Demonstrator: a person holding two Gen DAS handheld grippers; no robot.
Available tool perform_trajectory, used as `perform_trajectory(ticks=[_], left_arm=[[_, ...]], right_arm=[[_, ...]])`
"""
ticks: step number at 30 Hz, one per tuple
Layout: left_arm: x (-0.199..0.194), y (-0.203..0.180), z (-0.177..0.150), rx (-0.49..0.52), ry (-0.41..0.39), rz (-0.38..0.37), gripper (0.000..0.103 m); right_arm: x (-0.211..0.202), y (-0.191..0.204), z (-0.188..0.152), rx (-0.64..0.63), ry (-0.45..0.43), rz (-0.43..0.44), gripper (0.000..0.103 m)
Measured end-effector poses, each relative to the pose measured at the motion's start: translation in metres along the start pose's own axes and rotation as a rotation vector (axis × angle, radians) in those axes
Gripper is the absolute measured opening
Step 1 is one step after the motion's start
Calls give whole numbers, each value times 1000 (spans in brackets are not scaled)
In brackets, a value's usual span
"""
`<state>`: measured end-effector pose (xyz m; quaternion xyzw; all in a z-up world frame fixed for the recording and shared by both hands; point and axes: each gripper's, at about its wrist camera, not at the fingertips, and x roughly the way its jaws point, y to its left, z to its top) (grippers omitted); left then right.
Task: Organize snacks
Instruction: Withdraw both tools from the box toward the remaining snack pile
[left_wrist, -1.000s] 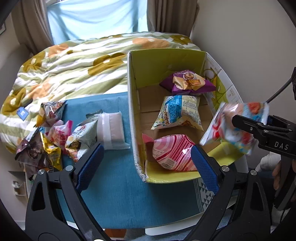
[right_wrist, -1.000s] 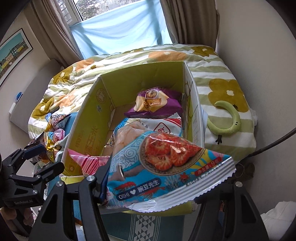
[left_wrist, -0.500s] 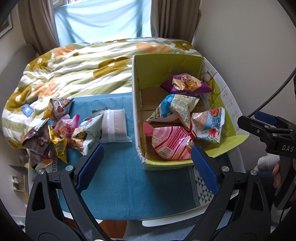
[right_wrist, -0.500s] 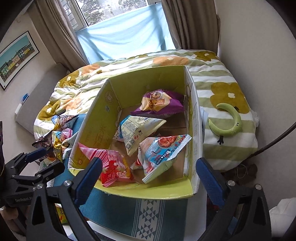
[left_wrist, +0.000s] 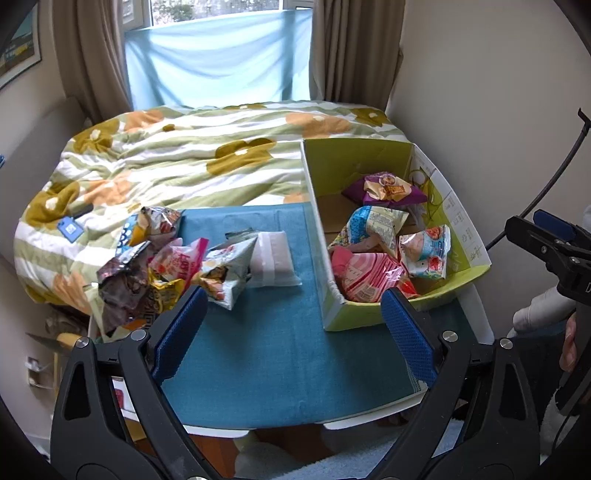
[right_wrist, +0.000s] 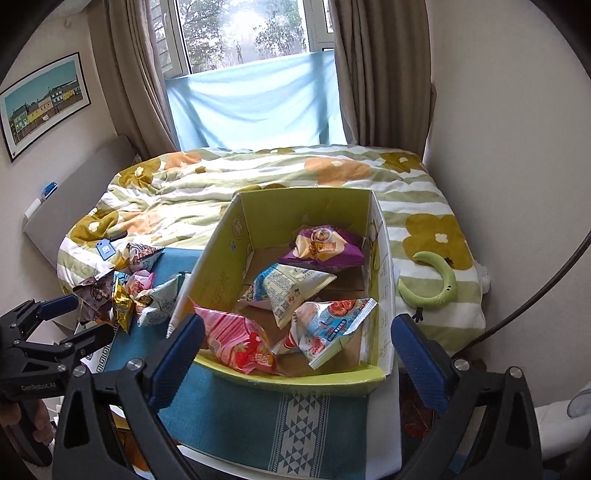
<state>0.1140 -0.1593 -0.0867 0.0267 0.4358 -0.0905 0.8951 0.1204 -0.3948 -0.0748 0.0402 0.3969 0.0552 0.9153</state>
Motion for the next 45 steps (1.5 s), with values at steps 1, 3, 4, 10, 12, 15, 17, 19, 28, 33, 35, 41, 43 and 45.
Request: perform_trajectory(ticks=[1,3,4,10,12,15,17,19,28,33,35,41,43,45], left_arm=[[-5,9,-2,5,-9,1,94],[-15,26,-7,19,-21,-1,94],[-20,35,-9,27,-27,0,94],[-45,101,-33,17,-37,-19,94],[-53,123,-42,10,-47,-20,94],[-62,152,-52,7,-54,-30,94],[-67,170,-58,12,-60,-28,94],[-71,188,-62,15,-64,-31,94],[-53,244,-66,23,-41,-45,94],[-18,258,-58,21,-19,-70,94],[-1,259,-55,27,-9,-70,94],[57,256,-44,54,52,-79,94],[78,253,-40,70,75,-99,94],[99,249,-37,96,104,-87,94]], right_arm=[[-6,7,0,8,-16,-5,101],[-16,23,-1,25,-47,-14,101],[-21,32,-3,33,-63,-21,101],[-36,90,-19,66,-102,-53,101],[-38,112,-27,64,-112,-50,101],[-38,145,-37,58,-114,-52,101],[-38,165,-44,57,-116,-46,101],[-37,183,-49,54,-114,-42,101],[-7,241,-56,89,-73,-4,101],[22,258,-51,160,-34,24,101],[38,264,-48,157,-14,11,101],[98,264,-36,176,46,25,101],[120,259,-34,209,75,39,101],[143,253,-35,244,106,48,101]])
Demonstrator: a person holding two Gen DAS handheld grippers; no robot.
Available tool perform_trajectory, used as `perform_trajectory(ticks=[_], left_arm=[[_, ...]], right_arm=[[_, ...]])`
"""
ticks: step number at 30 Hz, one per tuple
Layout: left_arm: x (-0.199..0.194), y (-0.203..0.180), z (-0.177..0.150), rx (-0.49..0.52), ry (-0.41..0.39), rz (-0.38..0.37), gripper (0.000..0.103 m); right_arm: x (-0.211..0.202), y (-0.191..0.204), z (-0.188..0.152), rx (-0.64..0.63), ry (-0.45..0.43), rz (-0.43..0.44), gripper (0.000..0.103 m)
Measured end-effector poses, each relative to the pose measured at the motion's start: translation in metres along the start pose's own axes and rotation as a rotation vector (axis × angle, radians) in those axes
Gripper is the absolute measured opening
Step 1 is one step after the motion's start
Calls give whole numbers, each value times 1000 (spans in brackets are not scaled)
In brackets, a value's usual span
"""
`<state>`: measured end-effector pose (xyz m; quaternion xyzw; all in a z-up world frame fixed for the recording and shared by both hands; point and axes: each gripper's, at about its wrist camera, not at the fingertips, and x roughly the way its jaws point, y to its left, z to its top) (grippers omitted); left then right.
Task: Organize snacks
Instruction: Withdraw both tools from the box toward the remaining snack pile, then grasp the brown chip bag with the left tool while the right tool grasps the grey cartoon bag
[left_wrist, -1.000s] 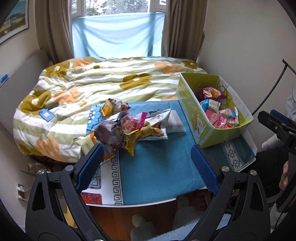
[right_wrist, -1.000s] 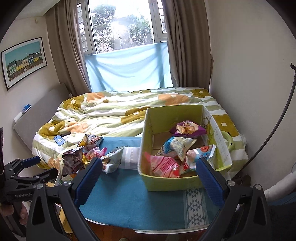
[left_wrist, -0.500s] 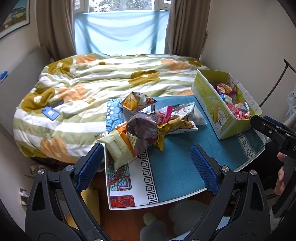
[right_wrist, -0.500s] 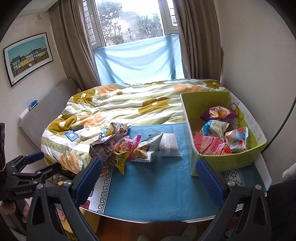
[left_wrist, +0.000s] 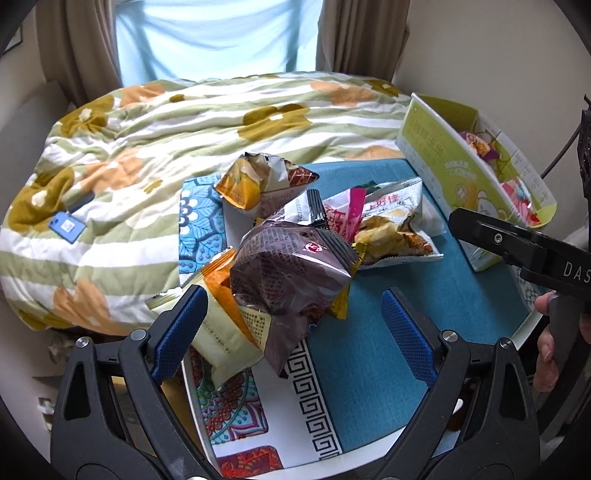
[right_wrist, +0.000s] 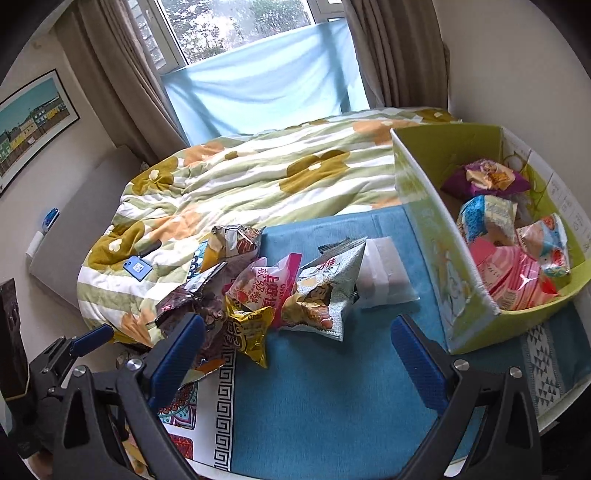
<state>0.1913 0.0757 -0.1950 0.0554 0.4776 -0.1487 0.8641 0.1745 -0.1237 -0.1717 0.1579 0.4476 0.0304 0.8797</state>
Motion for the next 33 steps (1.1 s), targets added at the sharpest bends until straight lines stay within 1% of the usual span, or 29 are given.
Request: perform_trajectory(ticks=[2,4,7,9,15,18,21,23,24,25,28,33], left_arm=[[21,-1,5,15,35,3,94],[38,1,7,10,64,-10,94],[56,5,9,2,96,-18,94],[65,7,9,3,113,-18,94],[76,11,10,14,142,-56,94],[78,11,11,23,146,-60,94],[80,11,12,27,153,-62,87],[80,11,11,30,152,-59,87],[79,10,11,32,151,-54,83],[78,9,11,36,151,-49,78],[76,7,9,49,150,-43,71],[71,4,6,65,138,-40,66]], right_arm=[[22,-7,2,34,32,0,101],[41,-14,4,70,64,9,101],[63,-22,9,112,99,29,101],[75,-23,10,121,116,23,101],[102,-28,9,160,158,15,100],[108,-29,9,161,173,11,98],[113,-30,10,170,172,8,97],[116,-33,11,177,174,7,97],[116,-34,11,179,174,6,97],[116,-35,11,179,174,5,96],[118,-37,11,179,181,6,89],[120,-38,9,174,183,11,85]])
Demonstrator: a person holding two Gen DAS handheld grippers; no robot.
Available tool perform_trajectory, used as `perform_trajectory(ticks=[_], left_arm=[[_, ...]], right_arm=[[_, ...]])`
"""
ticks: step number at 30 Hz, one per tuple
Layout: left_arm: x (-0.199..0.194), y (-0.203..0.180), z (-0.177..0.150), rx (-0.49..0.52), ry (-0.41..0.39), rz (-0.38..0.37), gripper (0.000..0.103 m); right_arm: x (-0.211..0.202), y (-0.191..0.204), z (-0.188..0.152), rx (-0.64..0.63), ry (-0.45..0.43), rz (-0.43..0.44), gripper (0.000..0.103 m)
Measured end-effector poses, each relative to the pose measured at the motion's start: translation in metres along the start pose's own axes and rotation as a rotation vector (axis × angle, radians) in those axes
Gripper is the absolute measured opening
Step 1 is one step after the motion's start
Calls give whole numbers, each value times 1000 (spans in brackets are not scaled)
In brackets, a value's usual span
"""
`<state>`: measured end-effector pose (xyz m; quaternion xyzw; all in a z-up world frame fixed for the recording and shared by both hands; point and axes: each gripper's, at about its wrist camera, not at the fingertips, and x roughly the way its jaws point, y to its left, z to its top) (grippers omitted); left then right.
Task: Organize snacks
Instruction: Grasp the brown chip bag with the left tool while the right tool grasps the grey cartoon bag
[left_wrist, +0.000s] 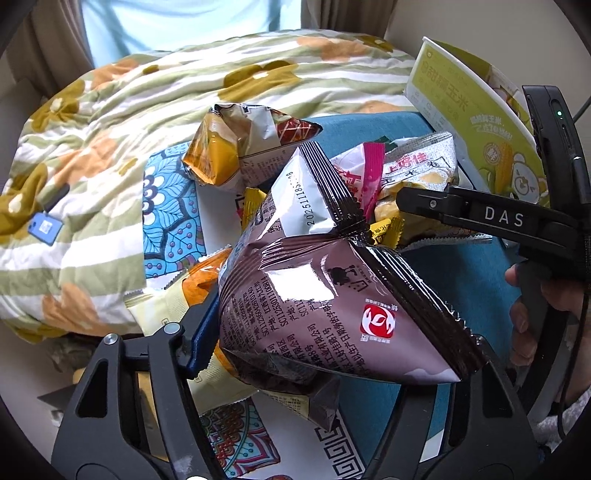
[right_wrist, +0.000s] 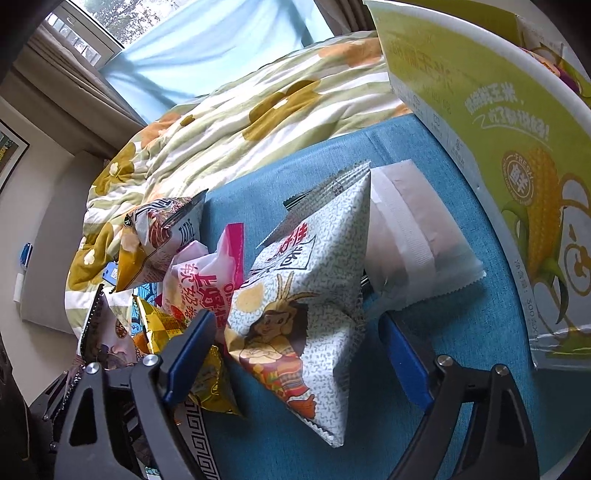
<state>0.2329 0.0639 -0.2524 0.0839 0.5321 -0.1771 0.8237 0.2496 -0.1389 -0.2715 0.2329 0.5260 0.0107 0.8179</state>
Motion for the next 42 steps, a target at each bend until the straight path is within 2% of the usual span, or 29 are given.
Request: perform_trajectory(ticks=[2,10,15,17,19,32,36,42], left_arm=[[-2,-1,-1,3,-7,-2,64],[-11,-4,-1,10,-21,-8,63],[-15,-4,-1,-2,-26,-11,63],[-17,-4,-1,-6,-29,-14,63],[-21,-6,-1,-4,-35,-13,63],[-58,-13,-5,-31,-107,-27,63],[-77,-15,-6,-58,-129,-18,63],[-116,-18,-9,-101,-202,-20,63]], right_arm=[[1,-1,0,2,5,9,75],[0,0,0,9,-1,16,74],[-2,1,-2,-23,5,15,61],[-4,3,-3,-35,6,25,50],[-7,7,-5,-52,2,16,48],[-48,15,-16,-102,-63,0,47],[-69,16,-23,-128,-88,1,47],[-113,23,-37,-186,-144,-2,47]])
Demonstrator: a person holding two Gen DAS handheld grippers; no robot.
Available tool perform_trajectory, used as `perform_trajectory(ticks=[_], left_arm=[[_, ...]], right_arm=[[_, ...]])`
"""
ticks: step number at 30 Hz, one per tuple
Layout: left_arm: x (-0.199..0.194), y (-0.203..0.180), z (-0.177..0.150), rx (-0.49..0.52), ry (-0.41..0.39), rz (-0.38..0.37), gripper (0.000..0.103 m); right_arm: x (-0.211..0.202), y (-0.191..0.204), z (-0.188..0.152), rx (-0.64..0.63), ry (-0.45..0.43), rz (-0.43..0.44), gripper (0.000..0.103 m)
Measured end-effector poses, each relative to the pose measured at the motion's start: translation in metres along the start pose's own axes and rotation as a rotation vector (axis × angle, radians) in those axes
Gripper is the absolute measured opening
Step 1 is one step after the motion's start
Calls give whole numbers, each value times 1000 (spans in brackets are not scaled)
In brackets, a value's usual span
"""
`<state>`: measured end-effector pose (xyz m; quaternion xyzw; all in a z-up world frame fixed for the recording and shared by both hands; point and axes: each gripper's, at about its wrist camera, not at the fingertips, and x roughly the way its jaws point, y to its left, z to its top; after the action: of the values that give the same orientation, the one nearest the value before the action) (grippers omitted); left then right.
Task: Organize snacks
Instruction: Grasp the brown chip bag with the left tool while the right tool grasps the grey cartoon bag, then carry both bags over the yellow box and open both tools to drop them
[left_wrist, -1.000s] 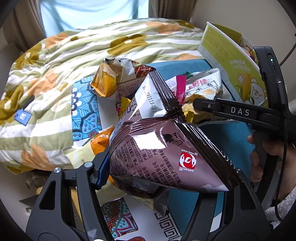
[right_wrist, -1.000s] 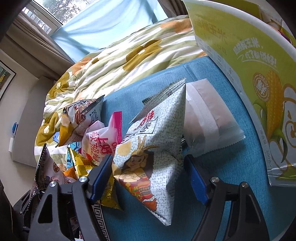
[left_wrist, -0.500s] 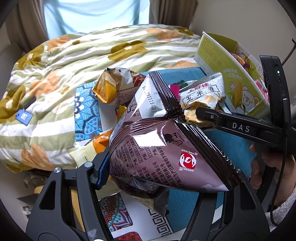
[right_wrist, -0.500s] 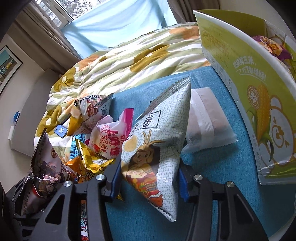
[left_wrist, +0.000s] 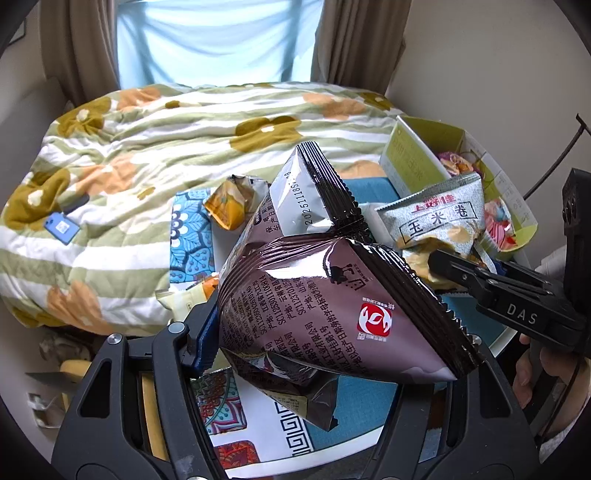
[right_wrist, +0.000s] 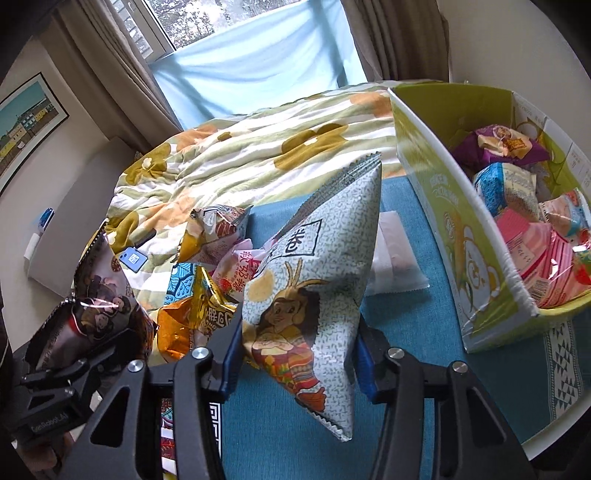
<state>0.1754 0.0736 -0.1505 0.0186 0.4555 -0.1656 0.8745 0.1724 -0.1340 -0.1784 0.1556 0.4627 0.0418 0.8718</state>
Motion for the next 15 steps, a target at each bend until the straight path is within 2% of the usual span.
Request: perform_trajectory(ticks=[3,8,15], left_arm=[[-19,-7,5,3,-44,8,63],[-46,-26,17,23,-90,-23,63],[-60,-71,45,20,-137,-46,63]], right_arm=[[-25,0,-3,-15,-31,6,47],[-65,-1,-6,-39,-69,-21,47],[-112,-24,7,-67,-143,-14,47]])
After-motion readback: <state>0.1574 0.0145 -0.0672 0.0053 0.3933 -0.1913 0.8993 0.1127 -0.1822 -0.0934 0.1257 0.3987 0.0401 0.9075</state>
